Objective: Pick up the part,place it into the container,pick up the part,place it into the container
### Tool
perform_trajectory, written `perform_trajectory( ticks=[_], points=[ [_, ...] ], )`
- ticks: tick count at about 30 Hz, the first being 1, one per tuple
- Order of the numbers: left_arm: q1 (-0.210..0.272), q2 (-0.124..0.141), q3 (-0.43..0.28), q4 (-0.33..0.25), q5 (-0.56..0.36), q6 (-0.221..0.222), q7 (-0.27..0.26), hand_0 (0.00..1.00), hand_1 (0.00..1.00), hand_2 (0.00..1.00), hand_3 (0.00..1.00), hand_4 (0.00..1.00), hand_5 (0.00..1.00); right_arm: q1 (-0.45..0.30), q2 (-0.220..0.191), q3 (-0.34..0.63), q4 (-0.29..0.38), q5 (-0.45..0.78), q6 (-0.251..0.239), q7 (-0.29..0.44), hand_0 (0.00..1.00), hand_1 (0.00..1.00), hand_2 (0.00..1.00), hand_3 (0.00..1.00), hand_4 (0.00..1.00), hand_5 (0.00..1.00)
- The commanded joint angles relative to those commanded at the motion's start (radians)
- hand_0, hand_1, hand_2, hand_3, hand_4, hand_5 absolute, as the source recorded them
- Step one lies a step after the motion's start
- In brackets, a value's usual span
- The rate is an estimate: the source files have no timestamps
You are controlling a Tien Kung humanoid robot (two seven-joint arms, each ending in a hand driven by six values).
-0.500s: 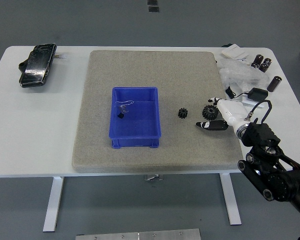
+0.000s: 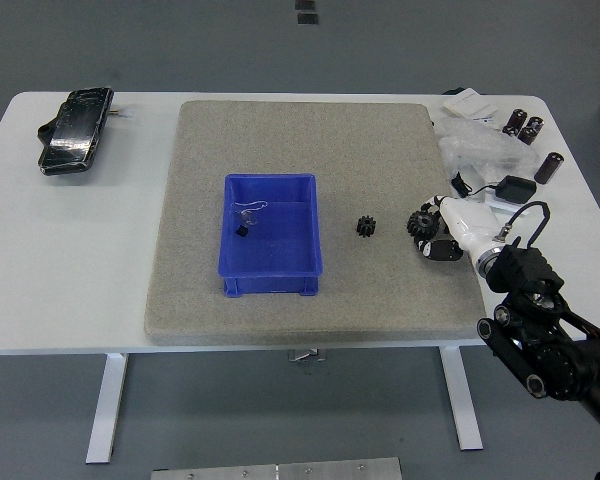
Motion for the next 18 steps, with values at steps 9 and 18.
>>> perform_trajectory(
  ticks=[9, 18],
  points=[
    [0.000, -0.002, 0.002, 0.000, -0.002, 0.000, 0.000, 0.665, 0.657, 0.632, 0.621, 0.702, 0.209, 0.000, -0.007, -0.009, 0.075, 0.027, -0.040, 0.016, 0.548, 0.448, 0.462, 0.520, 0.398, 0.002],
    [0.001, -0.003, -0.001, 0.000, -0.001, 0.001, 0.002, 0.665, 0.657, 0.632, 0.622, 0.702, 0.209, 0.033, 0.034, -0.135, 0.243, 0.059, -0.072, 0.014, 0.564, 0.454, 0.450, 0.518, 0.408, 0.002]
  ],
)
